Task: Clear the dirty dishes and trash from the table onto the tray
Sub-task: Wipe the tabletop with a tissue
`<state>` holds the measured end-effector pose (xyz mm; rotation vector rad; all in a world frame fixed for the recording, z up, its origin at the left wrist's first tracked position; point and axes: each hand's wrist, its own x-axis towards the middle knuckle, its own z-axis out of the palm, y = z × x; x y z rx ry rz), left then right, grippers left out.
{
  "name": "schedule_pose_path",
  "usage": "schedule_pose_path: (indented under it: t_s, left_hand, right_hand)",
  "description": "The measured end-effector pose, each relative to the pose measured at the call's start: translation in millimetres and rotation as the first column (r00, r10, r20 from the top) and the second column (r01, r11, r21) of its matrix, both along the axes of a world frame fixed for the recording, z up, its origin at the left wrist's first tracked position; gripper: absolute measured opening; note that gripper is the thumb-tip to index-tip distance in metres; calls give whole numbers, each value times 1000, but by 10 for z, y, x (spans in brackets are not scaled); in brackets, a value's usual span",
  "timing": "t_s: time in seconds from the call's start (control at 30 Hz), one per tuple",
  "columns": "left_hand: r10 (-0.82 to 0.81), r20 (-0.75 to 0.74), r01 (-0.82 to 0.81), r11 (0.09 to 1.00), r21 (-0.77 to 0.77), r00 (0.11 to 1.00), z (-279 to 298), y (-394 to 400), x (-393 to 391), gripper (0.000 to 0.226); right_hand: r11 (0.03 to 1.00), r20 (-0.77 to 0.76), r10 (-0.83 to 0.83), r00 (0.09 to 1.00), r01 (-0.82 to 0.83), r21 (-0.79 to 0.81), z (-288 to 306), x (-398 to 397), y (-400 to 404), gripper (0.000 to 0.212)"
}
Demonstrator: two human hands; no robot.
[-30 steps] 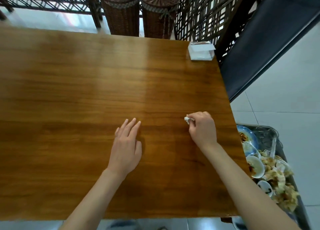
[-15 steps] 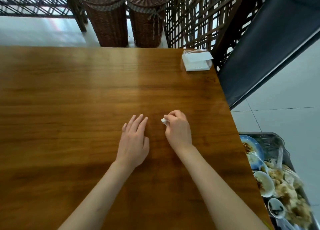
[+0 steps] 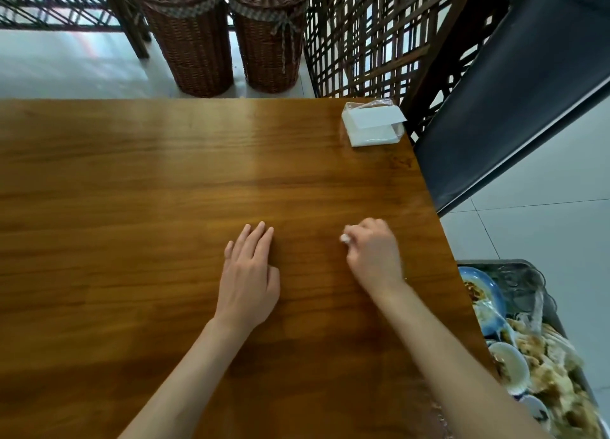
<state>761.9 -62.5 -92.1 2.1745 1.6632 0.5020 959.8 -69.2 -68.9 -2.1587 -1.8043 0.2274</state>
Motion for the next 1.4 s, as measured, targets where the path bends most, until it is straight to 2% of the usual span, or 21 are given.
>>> schedule_pose_path:
  t_s: [0.1,0.17,0.33,0.47,0.63,0.73,0.8,1.0,1.3,1.4]
  left_hand:
    - [9,-4,-9,1000,3,1000,-28,15,8,52]
    - [11,-15,-10,1000,5,1000,-30,12,15,52]
    - [-3,-42,3,1000,6,999,-15,0,44,52]
    - [-15,-50,14,1000,-2,999,18,-162,175,53]
    - [-54,-21,55,998,23,998,86,-448,364,54]
    - [-47,-7,47,999,9,999,143,-651,531,54]
    - [-35,0,35,999,-1,999,168,-821,678,55]
    - [37,-14,-37,999,-12,999,118,-1164,916,52]
    - [77,-35,-77,997,-2,996,129,-1561,1161,57]
    - [96,-31,-96,995,3,995,127,-1667,1195,57]
  right_hand:
    - [974,-24,224,974,-225,-3,-18,-511,-62,17]
    - [966,-8,260,966,-260,15,-6,-489,-78,15]
    - [999,26,-34,999,34,3,-32,404,-37,22]
    - [999,-14,-33,999,34,4,6,553,-38,20]
    - [994,-87,-32,996,41,105,130,753,-52,18]
    - [999,-52,-34,998,35,16,66,891,-161,21]
    - [1000,-22,7,1000,-7,1,18,897,-303,21]
    - [964,20,264,964,-264,14,-24,757,-625,21]
    - [868,18,491,871,-491,80,1,734,-1112,13]
    - [850,-7,526,851,-525,48,15,780,-1265,14]
